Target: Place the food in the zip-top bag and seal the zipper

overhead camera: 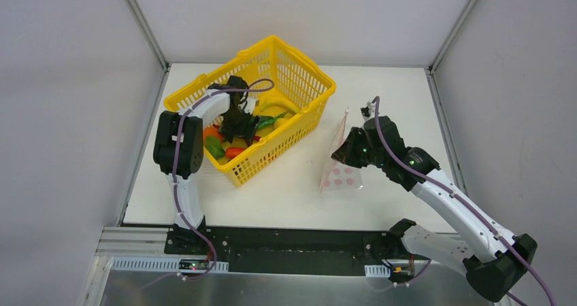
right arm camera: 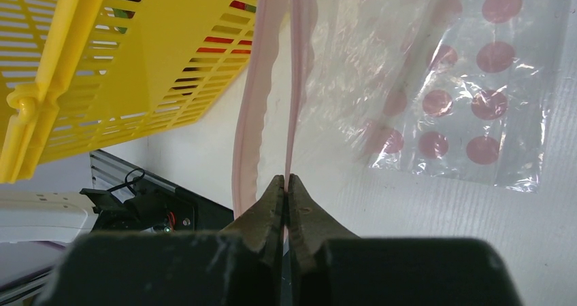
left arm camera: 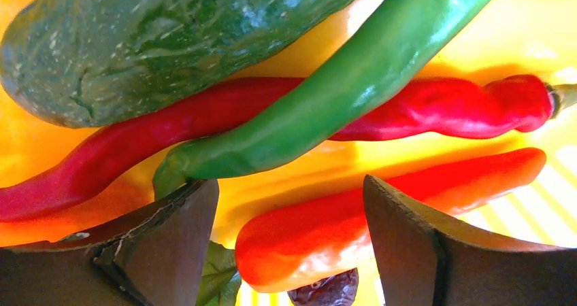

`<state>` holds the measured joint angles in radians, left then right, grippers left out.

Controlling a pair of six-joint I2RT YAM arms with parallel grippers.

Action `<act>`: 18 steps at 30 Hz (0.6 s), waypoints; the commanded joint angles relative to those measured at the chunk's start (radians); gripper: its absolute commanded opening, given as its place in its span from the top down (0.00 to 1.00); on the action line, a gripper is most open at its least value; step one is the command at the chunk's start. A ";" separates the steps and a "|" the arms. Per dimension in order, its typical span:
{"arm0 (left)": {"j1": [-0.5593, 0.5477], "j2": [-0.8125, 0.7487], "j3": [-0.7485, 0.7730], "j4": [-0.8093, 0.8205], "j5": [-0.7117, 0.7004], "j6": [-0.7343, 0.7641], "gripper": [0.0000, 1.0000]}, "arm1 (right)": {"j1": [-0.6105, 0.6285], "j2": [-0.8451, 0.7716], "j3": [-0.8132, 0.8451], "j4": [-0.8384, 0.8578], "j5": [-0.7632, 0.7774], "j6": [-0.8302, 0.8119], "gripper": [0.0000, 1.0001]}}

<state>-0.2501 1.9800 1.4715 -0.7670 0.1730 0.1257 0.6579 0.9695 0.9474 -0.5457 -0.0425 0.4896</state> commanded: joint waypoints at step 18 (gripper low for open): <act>-0.069 0.046 0.113 -0.158 0.102 0.088 0.97 | -0.004 -0.008 -0.006 0.049 -0.016 -0.005 0.96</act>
<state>-0.2924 2.0960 1.6066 -0.8806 0.2279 0.1635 0.6579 0.9779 0.9451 -0.5278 -0.0570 0.4885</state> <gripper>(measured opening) 0.088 0.042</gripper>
